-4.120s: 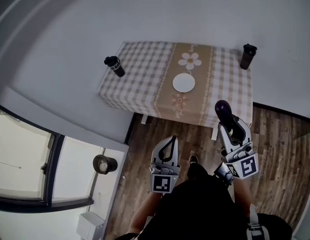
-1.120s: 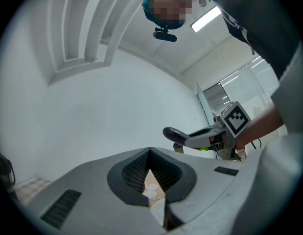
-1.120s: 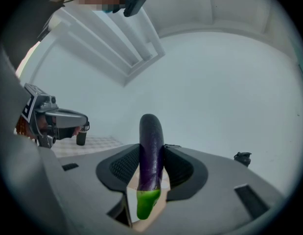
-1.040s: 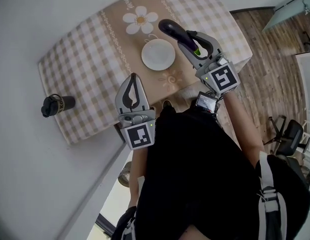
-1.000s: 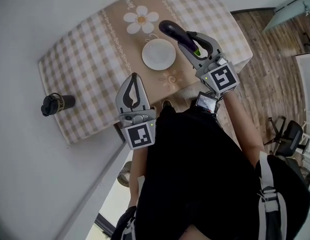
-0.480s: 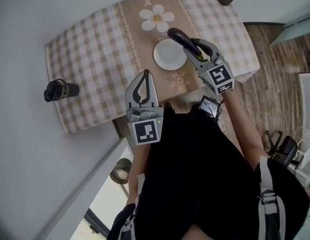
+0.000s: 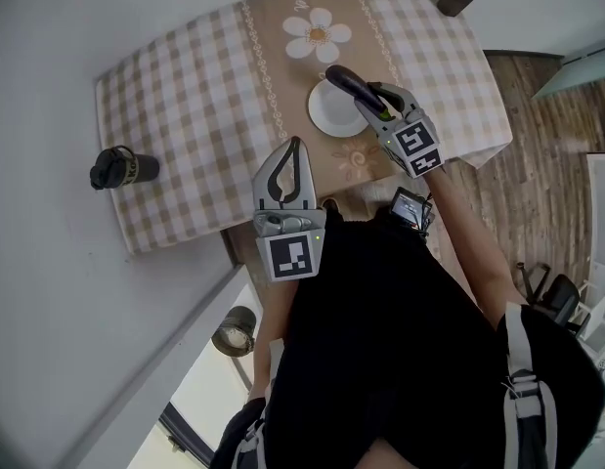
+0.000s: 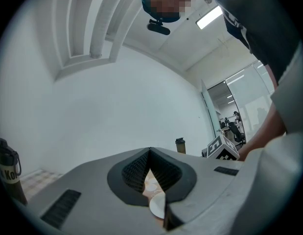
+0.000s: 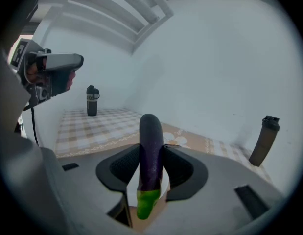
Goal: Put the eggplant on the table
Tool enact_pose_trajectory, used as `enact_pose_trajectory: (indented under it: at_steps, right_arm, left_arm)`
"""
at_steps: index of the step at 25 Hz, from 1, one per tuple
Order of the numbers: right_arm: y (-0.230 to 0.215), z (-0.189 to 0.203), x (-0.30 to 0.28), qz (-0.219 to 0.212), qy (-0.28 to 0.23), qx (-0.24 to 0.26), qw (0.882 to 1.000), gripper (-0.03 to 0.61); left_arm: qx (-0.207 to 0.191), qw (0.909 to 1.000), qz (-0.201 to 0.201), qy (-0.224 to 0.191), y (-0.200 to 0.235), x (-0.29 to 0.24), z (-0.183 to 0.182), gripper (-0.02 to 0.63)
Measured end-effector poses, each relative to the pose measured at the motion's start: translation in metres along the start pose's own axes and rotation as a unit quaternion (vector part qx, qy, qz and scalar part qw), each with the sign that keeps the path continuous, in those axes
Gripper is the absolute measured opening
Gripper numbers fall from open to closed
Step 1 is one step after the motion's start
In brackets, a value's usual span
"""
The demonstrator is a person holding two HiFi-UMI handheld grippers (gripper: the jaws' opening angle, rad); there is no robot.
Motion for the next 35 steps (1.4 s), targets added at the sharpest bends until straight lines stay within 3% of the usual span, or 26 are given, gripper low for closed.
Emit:
enact_pose_trajectory:
  at_steps: [17, 23, 27, 35]
  right_arm:
    - [0.023, 0.048, -0.036, -0.033, 0.067, -0.002, 0.997, 0.166]
    - [0.027, 0.043, -0.038, -0.030, 0.101, 0.001, 0.994, 0.167]
    - [0.031, 0.065, -0.044, -0.039, 0.106, -0.008, 0.994, 0.167]
    - [0.036, 0.074, -0.045, -0.048, 0.118, 0.000, 0.992, 0.167]
  left_arm:
    - [-0.006, 1.0000, 0.004, 0.005, -0.006, 0.002, 0.005, 0.000]
    - [0.010, 0.9999, 0.003, 0.008, 0.008, 0.008, -0.005, 0.000]
    - [-0.002, 1.0000, 0.002, 0.009, -0.001, 0.005, 0.005, 0.000]
    - [-0.003, 1.0000, 0.002, 0.007, -0.002, 0.006, 0.007, 0.000]
Point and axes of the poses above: the fingertips, and each gripper's own axes: x backward along the fingers, y to its left, z out of its underside, the point moved 2 cm from there along x, backward along the fingers, and after that the axes turned 4 degrees about x, right-handed, at the moved point
